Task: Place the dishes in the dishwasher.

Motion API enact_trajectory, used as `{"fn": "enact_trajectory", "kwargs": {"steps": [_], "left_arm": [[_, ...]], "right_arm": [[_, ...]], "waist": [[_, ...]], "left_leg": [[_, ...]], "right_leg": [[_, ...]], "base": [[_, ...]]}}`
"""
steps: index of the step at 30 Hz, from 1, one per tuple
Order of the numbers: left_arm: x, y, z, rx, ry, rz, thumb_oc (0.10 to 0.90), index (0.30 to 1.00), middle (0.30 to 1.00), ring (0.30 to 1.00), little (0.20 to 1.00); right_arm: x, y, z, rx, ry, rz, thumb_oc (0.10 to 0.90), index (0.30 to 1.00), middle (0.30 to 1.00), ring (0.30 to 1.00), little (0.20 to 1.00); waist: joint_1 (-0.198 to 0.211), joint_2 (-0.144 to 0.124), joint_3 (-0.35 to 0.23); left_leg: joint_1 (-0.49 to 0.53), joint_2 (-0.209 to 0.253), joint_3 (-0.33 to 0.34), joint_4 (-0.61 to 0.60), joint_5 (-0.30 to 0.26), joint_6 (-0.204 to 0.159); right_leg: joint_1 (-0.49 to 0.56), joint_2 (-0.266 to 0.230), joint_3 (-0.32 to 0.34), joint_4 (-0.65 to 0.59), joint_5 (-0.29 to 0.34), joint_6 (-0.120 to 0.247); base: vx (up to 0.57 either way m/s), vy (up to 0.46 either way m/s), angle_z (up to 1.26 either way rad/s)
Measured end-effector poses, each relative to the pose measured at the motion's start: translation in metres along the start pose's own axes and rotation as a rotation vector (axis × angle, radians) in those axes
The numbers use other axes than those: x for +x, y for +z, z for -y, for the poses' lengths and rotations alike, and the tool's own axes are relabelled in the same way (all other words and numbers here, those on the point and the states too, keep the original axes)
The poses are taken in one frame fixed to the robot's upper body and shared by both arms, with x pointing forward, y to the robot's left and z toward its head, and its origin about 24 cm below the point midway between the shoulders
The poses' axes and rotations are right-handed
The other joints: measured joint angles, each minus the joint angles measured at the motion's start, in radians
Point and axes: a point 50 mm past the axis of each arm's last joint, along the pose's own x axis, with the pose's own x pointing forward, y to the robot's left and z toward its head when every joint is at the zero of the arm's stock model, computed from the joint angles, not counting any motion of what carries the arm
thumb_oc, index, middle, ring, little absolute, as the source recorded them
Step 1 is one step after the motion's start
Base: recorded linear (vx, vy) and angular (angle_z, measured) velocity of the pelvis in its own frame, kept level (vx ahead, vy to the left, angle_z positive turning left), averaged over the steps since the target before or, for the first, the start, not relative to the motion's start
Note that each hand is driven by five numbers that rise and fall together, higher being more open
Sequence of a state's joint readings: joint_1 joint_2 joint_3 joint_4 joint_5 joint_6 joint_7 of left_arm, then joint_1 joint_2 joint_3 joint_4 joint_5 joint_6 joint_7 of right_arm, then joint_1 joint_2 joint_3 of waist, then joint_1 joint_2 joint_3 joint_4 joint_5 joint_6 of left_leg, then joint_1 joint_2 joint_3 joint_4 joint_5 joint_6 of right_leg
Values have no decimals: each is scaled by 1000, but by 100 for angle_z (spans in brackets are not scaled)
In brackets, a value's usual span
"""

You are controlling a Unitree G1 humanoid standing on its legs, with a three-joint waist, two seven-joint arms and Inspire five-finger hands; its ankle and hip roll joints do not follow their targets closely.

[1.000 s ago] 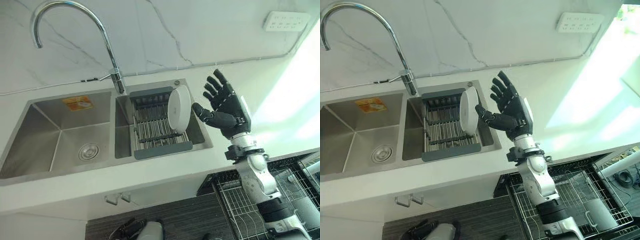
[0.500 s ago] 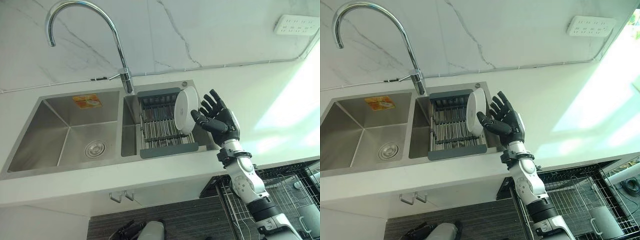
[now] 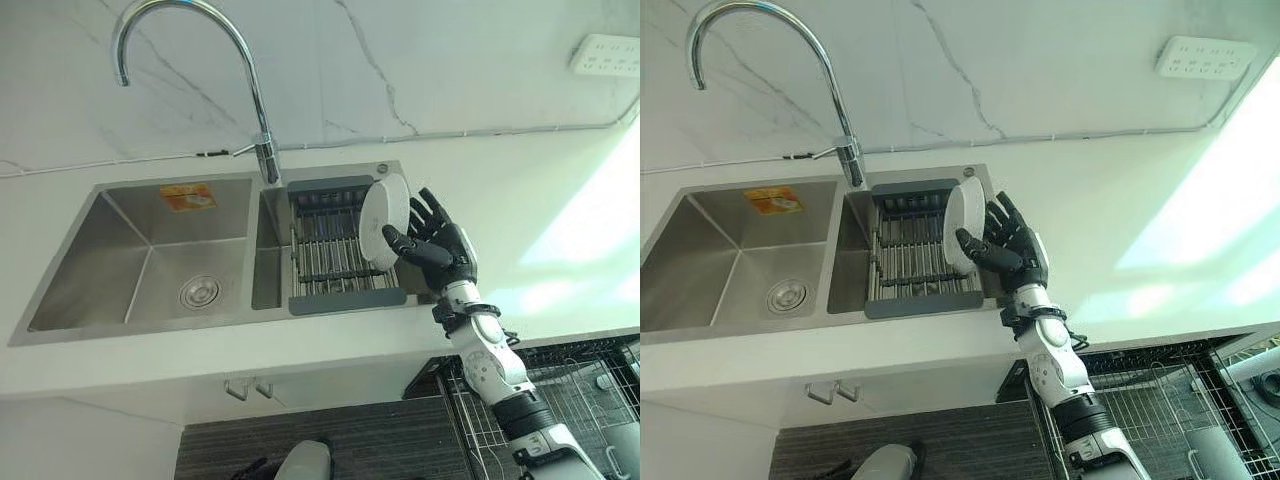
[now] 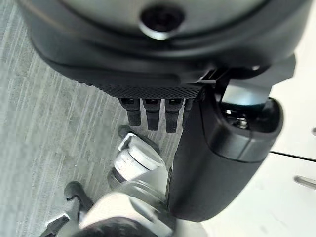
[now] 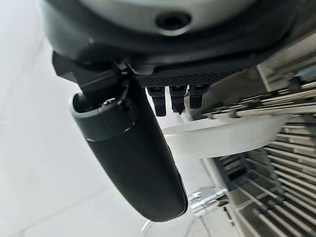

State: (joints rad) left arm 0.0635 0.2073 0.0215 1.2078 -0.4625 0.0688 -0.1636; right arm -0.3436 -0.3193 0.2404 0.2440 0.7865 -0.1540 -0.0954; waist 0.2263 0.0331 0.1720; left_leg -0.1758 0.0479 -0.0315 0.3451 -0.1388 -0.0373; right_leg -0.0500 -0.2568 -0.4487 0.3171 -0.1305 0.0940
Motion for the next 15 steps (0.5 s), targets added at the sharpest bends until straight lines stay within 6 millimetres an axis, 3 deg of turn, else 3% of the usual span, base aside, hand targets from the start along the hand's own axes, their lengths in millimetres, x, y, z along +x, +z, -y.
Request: {"fn": "enact_trajectory", "kwargs": {"steps": [15], "left_arm": [[-3,-15,-8,-16,19,-68,800,900,900,900,900]], "right_arm": [[6,1,-2,-20,6,-20,800,900,900,900,900]], "waist": [[8,0,0]], "left_leg": [[-2,0,-21,-1,2,-4]], "right_leg": [[8,3,-19,4,-9,-3]], "base": [[31,4,4]]}}
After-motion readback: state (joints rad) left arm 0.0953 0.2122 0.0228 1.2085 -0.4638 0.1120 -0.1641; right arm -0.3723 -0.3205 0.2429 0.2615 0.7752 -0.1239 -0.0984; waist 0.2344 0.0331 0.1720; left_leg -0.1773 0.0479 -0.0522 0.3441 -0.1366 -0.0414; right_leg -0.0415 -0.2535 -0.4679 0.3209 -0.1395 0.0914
